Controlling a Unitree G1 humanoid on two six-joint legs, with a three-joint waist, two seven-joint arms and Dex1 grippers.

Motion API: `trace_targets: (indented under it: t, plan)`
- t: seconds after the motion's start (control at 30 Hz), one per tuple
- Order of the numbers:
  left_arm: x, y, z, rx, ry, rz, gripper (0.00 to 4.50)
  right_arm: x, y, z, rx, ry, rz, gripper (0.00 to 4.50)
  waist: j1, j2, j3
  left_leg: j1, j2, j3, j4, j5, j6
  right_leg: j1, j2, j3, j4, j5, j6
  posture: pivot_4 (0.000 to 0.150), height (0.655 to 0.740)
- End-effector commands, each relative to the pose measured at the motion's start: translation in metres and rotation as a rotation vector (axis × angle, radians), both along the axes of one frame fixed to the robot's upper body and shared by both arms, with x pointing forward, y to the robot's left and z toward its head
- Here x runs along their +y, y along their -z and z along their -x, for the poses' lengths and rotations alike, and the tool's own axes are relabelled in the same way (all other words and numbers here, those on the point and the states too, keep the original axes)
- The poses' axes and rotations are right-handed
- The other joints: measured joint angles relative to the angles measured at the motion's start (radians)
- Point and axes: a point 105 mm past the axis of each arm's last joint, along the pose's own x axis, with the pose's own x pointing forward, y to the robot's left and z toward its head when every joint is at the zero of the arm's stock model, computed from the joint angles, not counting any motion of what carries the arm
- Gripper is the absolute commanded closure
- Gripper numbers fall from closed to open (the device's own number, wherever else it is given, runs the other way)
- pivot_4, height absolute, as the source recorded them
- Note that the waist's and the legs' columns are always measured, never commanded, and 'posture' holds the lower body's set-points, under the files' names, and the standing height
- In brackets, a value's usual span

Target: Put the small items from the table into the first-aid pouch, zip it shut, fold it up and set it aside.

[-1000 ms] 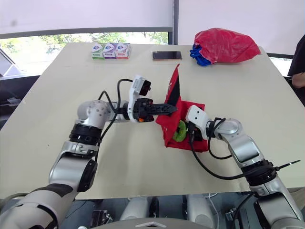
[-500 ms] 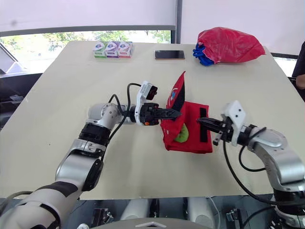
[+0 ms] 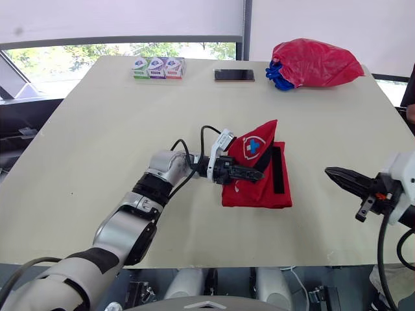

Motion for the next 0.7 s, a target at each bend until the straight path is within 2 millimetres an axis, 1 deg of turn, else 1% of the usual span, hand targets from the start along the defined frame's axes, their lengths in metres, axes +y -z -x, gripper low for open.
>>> trace_targets:
  t: [0.03,0.1,0.13,0.2,0.23,0.27,0.3,0.33,0.37,0.4,0.43,0.47,0.5,0.57,0.7]
  plan:
    - [-0.005,0.005,-0.001,-0.016,0.003,-0.022,4.50,-0.002,-0.013,0.011,-0.036,-0.027,0.035,4.46,-0.001,0.000,0.000,0.000,0.000,0.000,0.000,0.000,0.000,0.000,0.000,0.000,0.000,0.000,0.000,0.150,0.7400]
    - [-0.006,0.005,-0.002,-0.020,-0.001,-0.026,4.50,-0.004,-0.016,0.013,-0.027,-0.028,0.024,4.46,-0.001,0.000,0.000,0.000,0.000,0.001,0.000,0.000,0.001,0.000,0.000,0.001,0.000,0.000,0.000,0.150,0.7400]
    - [-0.006,0.005,-0.002,-0.021,-0.002,-0.023,3.97,-0.005,-0.017,0.014,-0.023,-0.028,0.021,4.50,-0.001,0.000,0.000,0.000,-0.001,0.001,0.000,0.000,0.001,0.000,0.000,0.002,0.000,0.000,0.000,0.150,0.7400]
    - [-0.007,0.002,-0.004,-0.022,-0.010,-0.006,3.62,-0.006,-0.018,0.016,-0.006,-0.031,0.014,4.50,-0.001,0.000,0.000,0.001,-0.001,0.001,0.000,0.000,0.001,0.000,-0.001,0.002,0.000,0.000,0.000,0.150,0.7400]
    - [-0.008,0.000,-0.005,-0.023,-0.015,0.008,3.14,-0.007,-0.018,0.017,0.010,-0.031,0.009,4.24,0.000,0.000,0.000,0.000,-0.001,0.001,0.000,0.000,0.001,0.000,-0.001,0.001,0.000,0.000,0.000,0.150,0.7400]
    - [-0.009,-0.002,-0.006,-0.022,-0.019,0.018,2.76,-0.008,-0.018,0.018,0.020,-0.031,0.006,3.96,0.000,0.000,0.000,0.000,-0.001,0.000,0.000,0.000,0.001,0.000,-0.001,0.001,0.000,0.000,0.000,0.150,0.7400]
    - [-0.010,-0.004,-0.006,-0.022,-0.020,0.023,2.35,-0.009,-0.018,0.018,0.022,-0.030,0.007,3.79,0.000,0.001,0.000,0.000,0.000,0.000,0.000,0.000,0.001,0.000,-0.001,0.001,0.000,0.000,0.000,0.150,0.7400]
    - [-0.011,-0.004,-0.006,-0.021,-0.019,0.026,1.98,-0.009,-0.018,0.018,0.023,-0.028,0.007,3.44,0.000,0.001,0.000,0.000,-0.001,0.000,0.000,0.000,0.001,0.000,-0.001,0.001,0.000,0.000,0.000,0.150,0.7400]
    - [-0.011,-0.005,-0.005,-0.022,-0.017,0.028,1.49,-0.010,-0.018,0.018,0.024,-0.025,0.011,2.89,0.000,0.000,0.000,0.000,-0.001,0.000,0.000,0.000,0.001,0.000,-0.001,0.001,0.000,0.000,0.000,0.150,0.7400]
    - [-0.012,-0.005,-0.005,-0.022,-0.014,0.029,1.20,-0.011,-0.017,0.018,0.025,-0.022,0.014,2.54,0.000,0.000,0.000,0.000,-0.001,0.000,0.000,0.000,0.001,0.000,-0.001,0.001,0.000,0.000,0.000,0.150,0.7400]
    - [-0.012,-0.005,-0.005,-0.022,-0.013,0.030,0.64,-0.012,-0.017,0.019,0.027,-0.020,0.016,1.98,0.000,0.001,0.000,0.000,-0.001,0.000,0.000,0.000,0.001,0.000,-0.001,0.001,0.000,0.000,0.000,0.150,0.7400]
    - [-0.012,-0.006,-0.004,-0.024,-0.011,0.031,0.35,-0.013,-0.016,0.019,0.030,-0.018,0.020,1.59,0.000,0.000,0.000,0.000,-0.001,0.000,0.000,0.000,0.001,0.000,-0.001,0.001,0.000,0.000,0.000,0.150,0.7400]
    - [-0.013,-0.006,-0.004,-0.025,-0.009,0.032,0.00,-0.013,-0.015,0.019,0.032,-0.017,0.021,1.09,0.000,0.001,0.000,0.000,-0.001,0.000,0.000,0.000,0.002,0.001,-0.001,0.001,0.000,0.000,0.001,0.150,0.7400]
    - [-0.013,-0.007,-0.004,-0.026,-0.007,0.034,0.00,-0.014,-0.012,0.019,0.034,-0.016,0.020,0.05,0.000,0.001,0.000,0.002,-0.001,-0.001,0.001,0.000,0.002,0.003,-0.001,0.001,0.000,-0.001,0.001,0.150,0.7400]
    - [-0.015,-0.012,0.001,-0.045,0.022,0.045,0.00,-0.017,-0.001,0.020,0.048,-0.008,-0.004,0.05,-0.001,0.001,0.000,0.002,-0.001,-0.002,0.001,0.001,0.003,0.003,-0.001,0.001,0.000,-0.001,0.001,0.150,0.7400]
